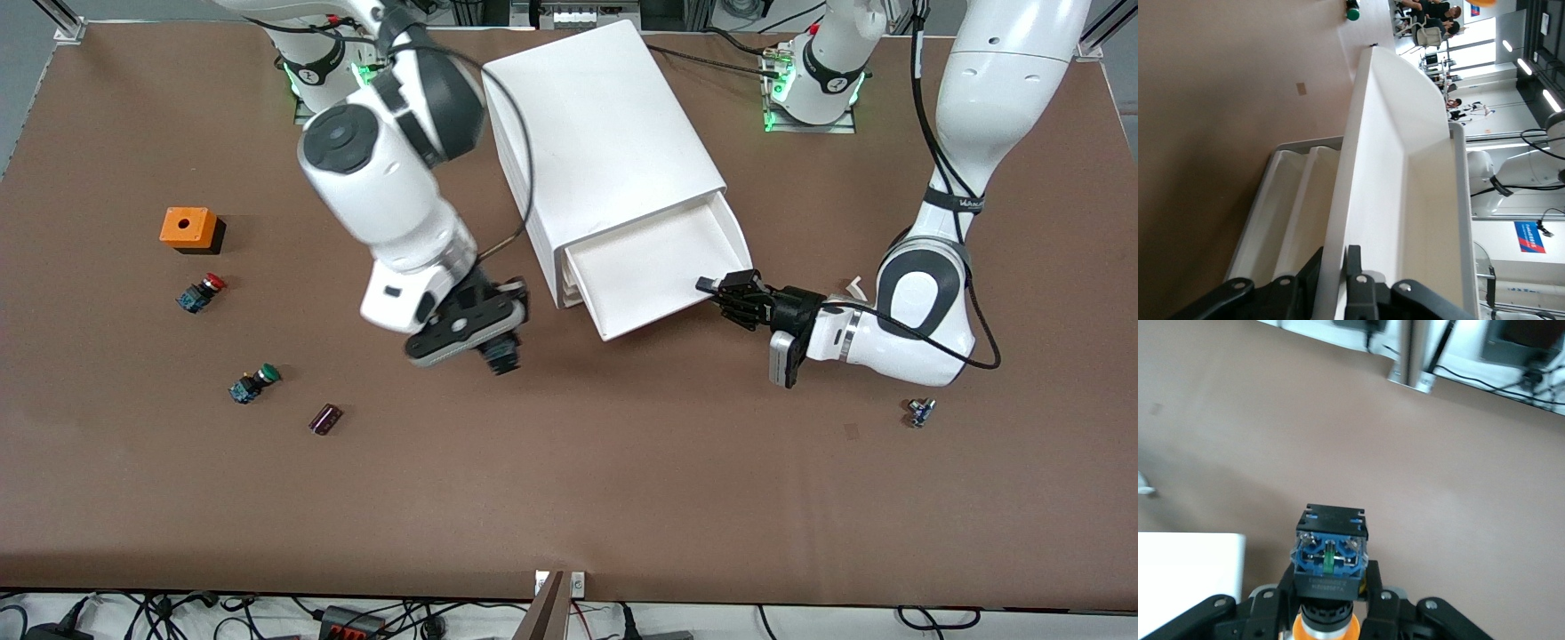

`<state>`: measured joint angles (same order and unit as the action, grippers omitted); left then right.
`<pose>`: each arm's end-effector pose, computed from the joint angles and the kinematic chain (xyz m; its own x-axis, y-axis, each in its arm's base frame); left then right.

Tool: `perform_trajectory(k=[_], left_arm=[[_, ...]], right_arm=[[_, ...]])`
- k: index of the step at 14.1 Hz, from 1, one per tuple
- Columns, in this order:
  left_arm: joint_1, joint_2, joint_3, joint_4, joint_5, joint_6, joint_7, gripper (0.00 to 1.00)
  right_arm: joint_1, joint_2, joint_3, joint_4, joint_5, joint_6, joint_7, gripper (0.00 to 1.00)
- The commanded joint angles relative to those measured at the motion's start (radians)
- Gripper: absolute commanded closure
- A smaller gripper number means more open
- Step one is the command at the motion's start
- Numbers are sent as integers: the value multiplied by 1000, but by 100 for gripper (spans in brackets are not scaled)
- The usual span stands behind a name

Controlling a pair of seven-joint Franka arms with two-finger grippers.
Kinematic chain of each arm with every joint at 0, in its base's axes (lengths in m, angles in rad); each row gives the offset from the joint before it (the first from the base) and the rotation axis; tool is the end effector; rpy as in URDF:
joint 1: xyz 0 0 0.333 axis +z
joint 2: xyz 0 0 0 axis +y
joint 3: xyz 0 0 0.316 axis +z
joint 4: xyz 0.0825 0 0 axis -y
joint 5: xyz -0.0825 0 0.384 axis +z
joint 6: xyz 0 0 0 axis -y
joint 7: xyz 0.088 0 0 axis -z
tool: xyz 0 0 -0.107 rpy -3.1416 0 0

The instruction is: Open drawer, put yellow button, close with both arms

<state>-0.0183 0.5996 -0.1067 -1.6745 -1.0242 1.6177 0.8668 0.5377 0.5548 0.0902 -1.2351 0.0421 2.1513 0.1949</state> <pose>0.6159 -0.1582 0.2681 0.8803 -0.4602 0.1151 -0.2694 -0.2852 0.9198 0.6154 0.4273 0.4875 0.8816 0.3380 0.3295 0.4037 -0.9016 -0.1552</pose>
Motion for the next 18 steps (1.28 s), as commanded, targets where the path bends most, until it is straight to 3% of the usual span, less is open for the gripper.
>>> perform_trajectory(k=[1,4,9,13,18], left_arm=[[1,6,16,42,29,4,-61,0],[15,-14,16,113,87,-79,-260,0],[29,-15,13,360,384,-255,-605,0],[-14,-69,-7,383,684,-257,-811,0],[-81,-77,-2,495,1068,-202,-805,0]], right_arm=[[50,65,-4,109,2,-25,93,100],[102,108,-9,170,1,-24,179,100],[203,140,-12,190,-1,-14,293,100],[220,186,-12,207,-2,-14,305,100],[240,211,-12,207,-2,-16,307,100]])
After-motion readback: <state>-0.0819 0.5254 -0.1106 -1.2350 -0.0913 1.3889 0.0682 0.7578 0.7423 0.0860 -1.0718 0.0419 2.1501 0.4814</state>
